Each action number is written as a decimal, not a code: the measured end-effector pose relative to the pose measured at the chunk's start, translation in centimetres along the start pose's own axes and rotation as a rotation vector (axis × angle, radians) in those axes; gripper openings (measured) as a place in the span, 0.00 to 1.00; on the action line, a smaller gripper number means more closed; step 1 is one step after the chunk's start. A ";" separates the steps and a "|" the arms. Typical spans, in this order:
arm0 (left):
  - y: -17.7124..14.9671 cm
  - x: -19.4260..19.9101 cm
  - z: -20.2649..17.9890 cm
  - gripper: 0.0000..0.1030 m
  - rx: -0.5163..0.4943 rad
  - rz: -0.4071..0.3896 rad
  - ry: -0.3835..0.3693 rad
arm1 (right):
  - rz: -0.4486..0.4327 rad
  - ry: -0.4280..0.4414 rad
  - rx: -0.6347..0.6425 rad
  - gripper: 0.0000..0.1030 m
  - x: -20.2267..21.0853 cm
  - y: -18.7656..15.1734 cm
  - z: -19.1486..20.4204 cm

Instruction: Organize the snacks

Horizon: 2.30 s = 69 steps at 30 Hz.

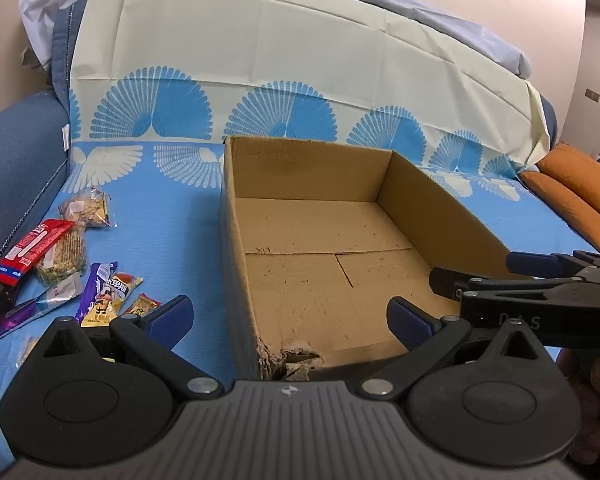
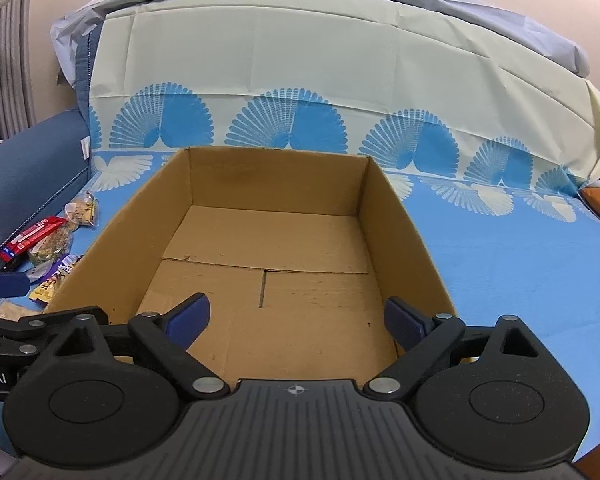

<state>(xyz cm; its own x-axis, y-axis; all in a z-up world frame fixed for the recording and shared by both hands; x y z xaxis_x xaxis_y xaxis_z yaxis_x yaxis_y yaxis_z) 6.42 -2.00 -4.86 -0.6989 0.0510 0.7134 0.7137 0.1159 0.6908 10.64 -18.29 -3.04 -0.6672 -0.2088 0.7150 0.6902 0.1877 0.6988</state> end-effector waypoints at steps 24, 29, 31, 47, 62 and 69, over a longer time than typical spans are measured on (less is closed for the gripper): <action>0.2 0.6 0.8 1.00 0.024 0.002 -0.003 | 0.010 -0.010 0.048 0.90 -0.2 -0.1 0.9; 0.3 0.7 0.9 1.00 0.018 -0.003 -0.002 | 0.011 -0.010 0.056 0.90 -0.2 -0.1 1.1; 0.3 0.8 1.0 1.00 0.017 -0.009 -0.002 | 0.008 -0.007 0.057 0.90 -0.1 -0.1 1.2; 3.1 7.8 10.1 0.38 -0.053 -0.104 0.012 | -0.182 0.218 0.131 0.44 3.4 2.8 8.9; -4.4 6.5 24.9 0.27 0.283 0.001 0.391 | -0.162 0.481 0.546 0.52 1.1 -1.0 25.8; -4.3 5.0 24.8 0.31 0.223 0.066 0.536 | -0.069 0.469 0.683 0.75 -3.7 -3.0 29.8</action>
<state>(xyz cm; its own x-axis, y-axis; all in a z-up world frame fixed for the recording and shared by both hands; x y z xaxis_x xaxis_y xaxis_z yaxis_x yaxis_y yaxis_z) -1.34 22.32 -7.18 -0.4906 -0.4368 0.7540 0.6867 0.3388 0.6431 2.72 10.55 -7.20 -0.4112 -0.5912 0.6938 0.2295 0.6695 0.7065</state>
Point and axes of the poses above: each gripper's, at about its wrist camera, not at the fingertips, and x roughly against the way its jaws point, z to its left, y to its top, the point moved 7 cm from there along -x, roughly the way its jaws point, and after that the axes turned 11 degrees about z, right-handed, at the moved point
